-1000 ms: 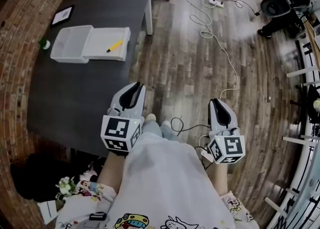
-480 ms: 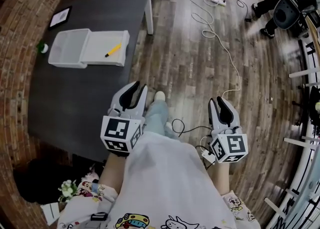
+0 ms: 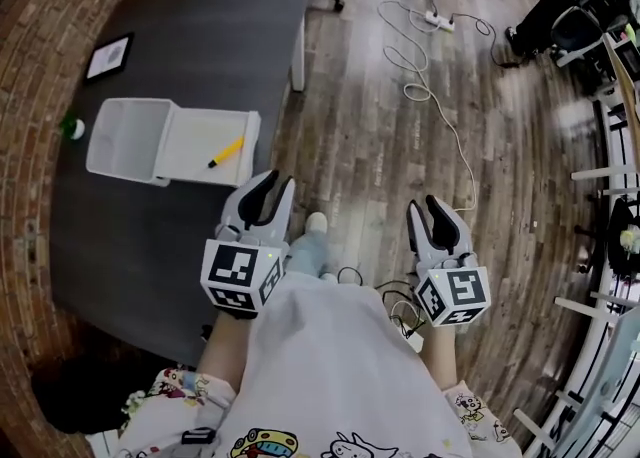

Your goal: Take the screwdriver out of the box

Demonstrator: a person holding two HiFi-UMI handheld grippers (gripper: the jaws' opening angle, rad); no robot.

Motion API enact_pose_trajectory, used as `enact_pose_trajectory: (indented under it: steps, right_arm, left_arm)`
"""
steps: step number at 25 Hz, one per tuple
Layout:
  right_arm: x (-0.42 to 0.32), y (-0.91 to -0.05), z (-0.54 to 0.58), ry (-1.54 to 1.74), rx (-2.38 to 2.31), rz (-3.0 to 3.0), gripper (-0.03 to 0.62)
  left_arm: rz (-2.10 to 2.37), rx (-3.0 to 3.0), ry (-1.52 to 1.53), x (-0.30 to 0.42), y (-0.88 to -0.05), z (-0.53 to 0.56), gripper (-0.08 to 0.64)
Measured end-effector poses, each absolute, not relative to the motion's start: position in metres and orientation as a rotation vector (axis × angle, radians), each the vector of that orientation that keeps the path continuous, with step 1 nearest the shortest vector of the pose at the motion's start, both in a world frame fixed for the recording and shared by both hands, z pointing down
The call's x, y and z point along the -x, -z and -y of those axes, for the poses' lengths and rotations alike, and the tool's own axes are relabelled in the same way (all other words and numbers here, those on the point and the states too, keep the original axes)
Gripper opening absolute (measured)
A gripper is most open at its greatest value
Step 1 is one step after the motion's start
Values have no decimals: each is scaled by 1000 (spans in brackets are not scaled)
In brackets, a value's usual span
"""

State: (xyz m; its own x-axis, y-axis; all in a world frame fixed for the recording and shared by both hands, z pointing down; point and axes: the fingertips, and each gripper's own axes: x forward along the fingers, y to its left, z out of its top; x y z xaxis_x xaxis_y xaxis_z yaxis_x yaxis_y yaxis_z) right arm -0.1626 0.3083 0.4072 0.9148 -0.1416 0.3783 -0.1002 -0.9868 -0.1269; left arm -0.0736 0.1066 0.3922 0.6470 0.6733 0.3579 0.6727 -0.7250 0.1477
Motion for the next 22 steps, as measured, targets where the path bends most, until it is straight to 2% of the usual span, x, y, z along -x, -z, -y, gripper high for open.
enact_pose_trajectory:
  steps: [9, 22]
  right_arm:
    - [96, -404, -302, 621, 2971, -201, 126]
    - [20, -400, -276, 665, 2994, -505, 143]
  left_arm:
    - [-1098, -2845, -589, 6, -388, -88, 91]
    - [-808, -2868, -572, -27, -394, -49, 106]
